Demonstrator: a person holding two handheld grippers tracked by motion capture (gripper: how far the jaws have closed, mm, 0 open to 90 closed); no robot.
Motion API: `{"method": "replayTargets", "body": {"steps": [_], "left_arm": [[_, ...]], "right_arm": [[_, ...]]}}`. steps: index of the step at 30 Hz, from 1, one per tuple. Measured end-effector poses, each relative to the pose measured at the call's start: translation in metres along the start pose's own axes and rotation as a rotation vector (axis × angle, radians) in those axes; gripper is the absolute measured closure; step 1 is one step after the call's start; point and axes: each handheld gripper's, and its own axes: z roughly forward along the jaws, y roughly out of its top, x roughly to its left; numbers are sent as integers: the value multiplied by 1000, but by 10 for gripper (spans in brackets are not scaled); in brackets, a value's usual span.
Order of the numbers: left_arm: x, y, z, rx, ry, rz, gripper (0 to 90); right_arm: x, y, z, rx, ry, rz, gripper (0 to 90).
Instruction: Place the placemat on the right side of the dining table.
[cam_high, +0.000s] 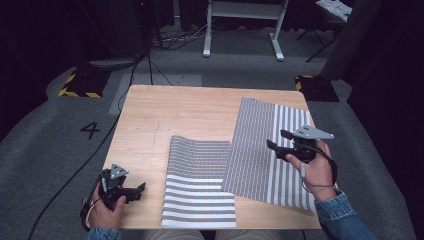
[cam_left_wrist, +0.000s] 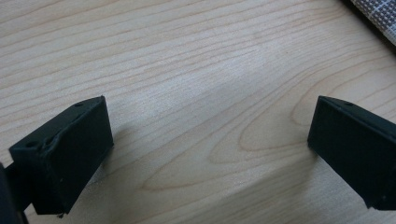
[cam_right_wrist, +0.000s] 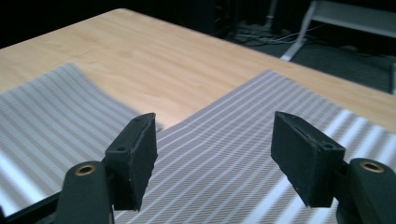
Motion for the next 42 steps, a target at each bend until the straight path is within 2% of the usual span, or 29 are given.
{"method": "replayTargets", "body": {"steps": [1, 3, 8, 9, 10, 11, 13, 21, 33, 36, 39, 42], "left_arm": [[0, 0, 0, 0, -6, -1, 1], [0, -1, -1, -2, -1, 0, 0], [-1, -2, -1, -2, -2, 0, 1], [-1, -2, -2, 0, -1, 3, 1], [-1, -2, -2, -1, -2, 5, 1], [0, -2, -2, -1, -4, 5, 1], [0, -2, -2, -1, -4, 4, 1], [-1, -2, -1, -1, -2, 2, 0], [0, -2, -1, -2, -5, 2, 0], [0, -2, -1, -2, -5, 2, 0], [0, -2, -1, -2, -5, 2, 0], [0, -2, -1, -2, -5, 2, 0]], "right_arm": [[14, -1, 3, 14, 38, -5, 321], [18, -1, 4, 20, 52, -13, 321], [48, -7, 14, 61, 133, -38, 322], [59, -12, 18, 80, 161, -48, 321], [59, -12, 18, 80, 161, -48, 321], [69, -17, 24, 103, 185, -60, 320], [73, -19, 26, 112, 195, -64, 321], [110, -44, 48, 189, 259, -90, 317], [137, -67, 67, 259, 281, -149, 286], [139, -69, 68, 268, 281, -150, 285], [139, -76, 72, 301, 259, -159, 301], [137, -79, 72, 282, 263, -147, 309]]}}
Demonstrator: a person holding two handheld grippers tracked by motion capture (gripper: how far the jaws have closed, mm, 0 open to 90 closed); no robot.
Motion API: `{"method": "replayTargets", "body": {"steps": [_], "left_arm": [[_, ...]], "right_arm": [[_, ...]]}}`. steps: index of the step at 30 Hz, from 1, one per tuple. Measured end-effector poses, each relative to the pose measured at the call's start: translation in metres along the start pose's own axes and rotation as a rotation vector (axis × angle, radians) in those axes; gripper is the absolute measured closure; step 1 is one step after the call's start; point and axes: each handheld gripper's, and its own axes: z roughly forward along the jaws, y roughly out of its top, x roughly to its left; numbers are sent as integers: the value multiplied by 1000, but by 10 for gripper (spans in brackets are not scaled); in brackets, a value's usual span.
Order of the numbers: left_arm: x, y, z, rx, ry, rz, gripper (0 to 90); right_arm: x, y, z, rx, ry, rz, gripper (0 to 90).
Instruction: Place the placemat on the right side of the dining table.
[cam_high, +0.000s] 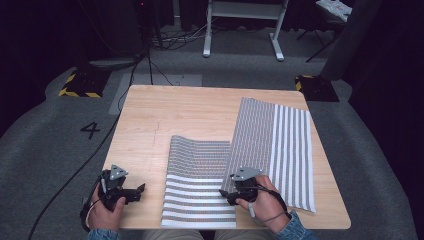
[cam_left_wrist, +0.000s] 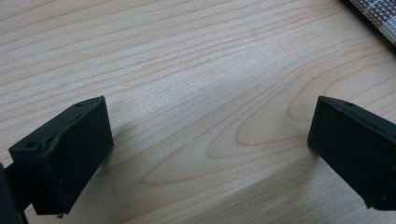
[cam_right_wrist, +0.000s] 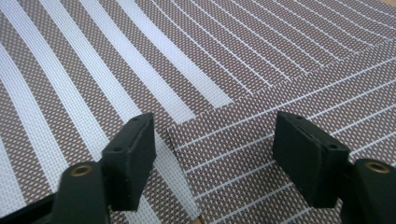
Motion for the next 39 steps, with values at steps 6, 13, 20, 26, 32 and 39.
{"method": "replayTargets", "body": {"steps": [6, 13, 20, 26, 32, 39], "left_arm": [[0, 0, 0, 0, 0, 0, 0], [0, 0, 0, 0, 0, 0, 0], [0, 0, 0, -2, -1, 0, 0], [1, 1, 1, 3, -3, 4, 0], [1, 1, 1, 2, -2, 3, 0], [1, 1, 1, 4, -3, 4, 0]], "right_arm": [[-5, -1, -2, -9, -4, 36, 430], [-13, 2, -7, 12, -22, 20, 731], [-23, 7, -26, 27, -53, -8, 847], [-31, 4, -42, 87, -129, -19, 851], [-46, -6, -42, 124, -187, -15, 851], [-53, -14, -50, 152, -223, -18, 848]]}}
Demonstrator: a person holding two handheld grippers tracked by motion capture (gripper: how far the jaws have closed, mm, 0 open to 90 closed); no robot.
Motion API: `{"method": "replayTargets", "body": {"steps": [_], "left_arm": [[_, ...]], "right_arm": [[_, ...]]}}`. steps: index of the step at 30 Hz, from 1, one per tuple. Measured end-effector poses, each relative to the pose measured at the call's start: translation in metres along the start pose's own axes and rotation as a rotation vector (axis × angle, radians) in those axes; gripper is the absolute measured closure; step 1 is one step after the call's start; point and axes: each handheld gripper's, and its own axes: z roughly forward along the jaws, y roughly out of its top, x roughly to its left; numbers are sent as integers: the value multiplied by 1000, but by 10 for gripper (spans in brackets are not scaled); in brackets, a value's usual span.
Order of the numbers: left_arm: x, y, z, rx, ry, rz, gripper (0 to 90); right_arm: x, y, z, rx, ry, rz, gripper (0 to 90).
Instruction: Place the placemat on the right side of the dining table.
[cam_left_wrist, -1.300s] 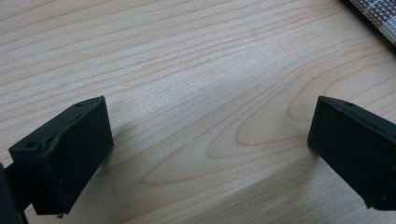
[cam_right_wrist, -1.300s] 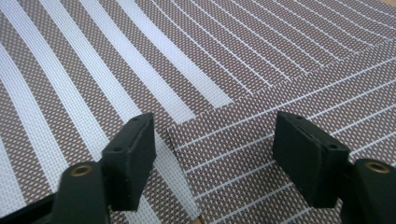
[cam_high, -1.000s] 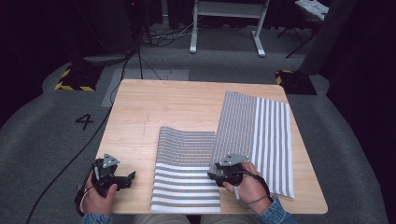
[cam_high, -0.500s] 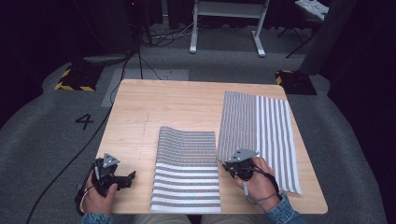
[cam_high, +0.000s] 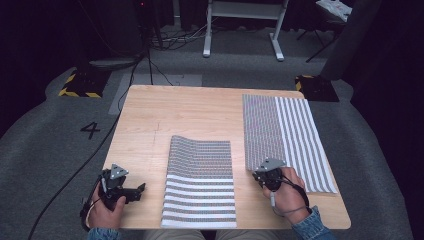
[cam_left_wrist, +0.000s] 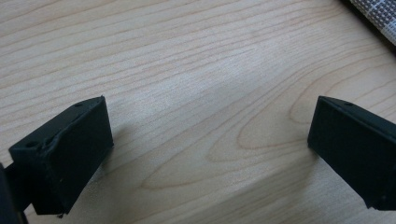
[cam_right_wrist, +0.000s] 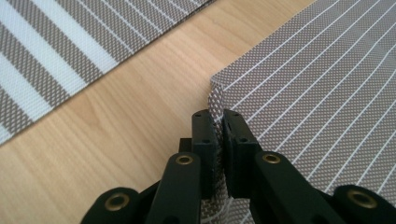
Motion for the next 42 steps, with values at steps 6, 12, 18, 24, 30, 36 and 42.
{"method": "replayTargets", "body": {"steps": [6, 12, 18, 24, 30, 36, 42], "left_arm": [[0, 0, 0, -2, 0, -1, 0], [0, 0, 0, -1, -1, 0, 0], [0, 0, 0, -1, 1, -2, 0], [0, 0, 0, -2, 0, -2, 0], [0, 0, 0, -1, 1, -1, 1], [0, 0, 0, -2, 0, -2, 0], [0, 0, 0, -1, 1, -1, 0]], "right_arm": [[5, -11, -7, 1, -2, 2, 844], [11, -16, -11, -10, 10, 10, 841], [10, -17, -11, -17, 25, 31, 841], [6, -16, -9, -10, 15, 30, 840], [6, -15, -9, -10, 10, 31, 839], [5, -18, -12, -8, 6, 31, 831], [8, -18, -12, -21, 27, 63, 638]]}}
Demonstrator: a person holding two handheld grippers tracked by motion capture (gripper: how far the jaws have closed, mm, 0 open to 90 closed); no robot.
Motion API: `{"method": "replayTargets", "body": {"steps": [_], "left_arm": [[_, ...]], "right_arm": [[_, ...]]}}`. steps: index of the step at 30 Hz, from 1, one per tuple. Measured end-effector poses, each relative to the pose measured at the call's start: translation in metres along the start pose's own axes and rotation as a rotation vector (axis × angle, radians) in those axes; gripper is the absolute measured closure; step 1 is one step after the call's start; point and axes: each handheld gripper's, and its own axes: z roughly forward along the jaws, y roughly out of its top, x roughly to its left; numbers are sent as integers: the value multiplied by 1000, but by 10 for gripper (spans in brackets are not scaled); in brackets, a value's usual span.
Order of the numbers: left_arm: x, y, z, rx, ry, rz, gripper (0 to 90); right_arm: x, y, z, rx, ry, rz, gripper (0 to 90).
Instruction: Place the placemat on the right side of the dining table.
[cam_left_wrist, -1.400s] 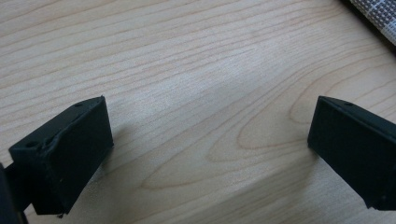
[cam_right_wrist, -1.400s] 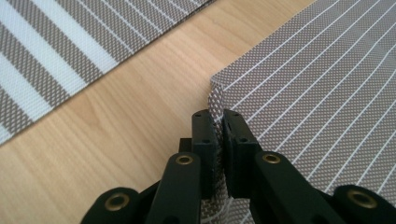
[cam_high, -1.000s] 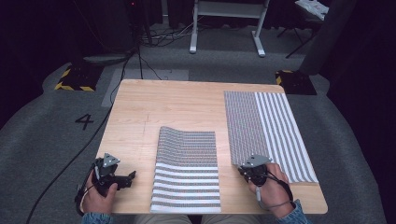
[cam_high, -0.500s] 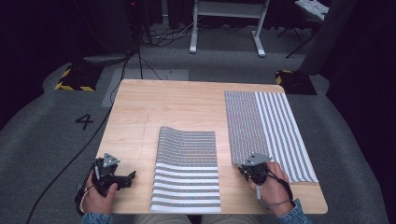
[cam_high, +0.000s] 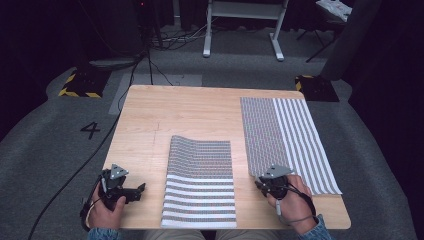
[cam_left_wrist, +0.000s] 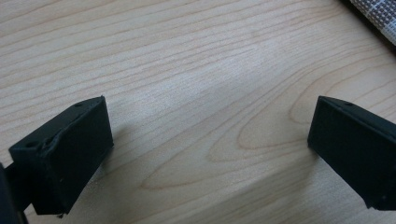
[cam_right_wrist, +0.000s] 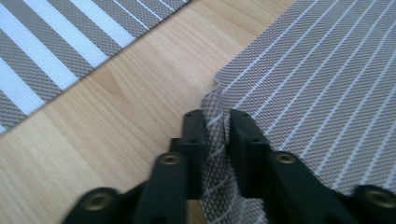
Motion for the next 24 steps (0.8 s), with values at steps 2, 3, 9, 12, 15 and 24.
{"method": "replayTargets", "body": {"steps": [2, 3, 9, 12, 15, 24], "left_arm": [[0, 0, 0, 0, 0, -1, 0], [0, 0, 0, -1, -1, 0, 0], [0, 0, 0, 0, -2, 1, 0], [0, 0, 0, -1, -1, 0, 0], [0, 0, 0, -1, -1, 0, 0], [0, 0, 0, -1, -1, -1, 0]], "right_arm": [[4, 0, 0, -39, 27, 23, 537], [5, 0, -1, -48, 34, 25, 543], [-7, 1, -15, -114, 95, 78, 800], [-13, -5, -7, -55, 99, 78, 835], [-10, -10, 1, -17, 118, 61, 822], [7, -11, -2, -50, 54, 1, 679]]}}
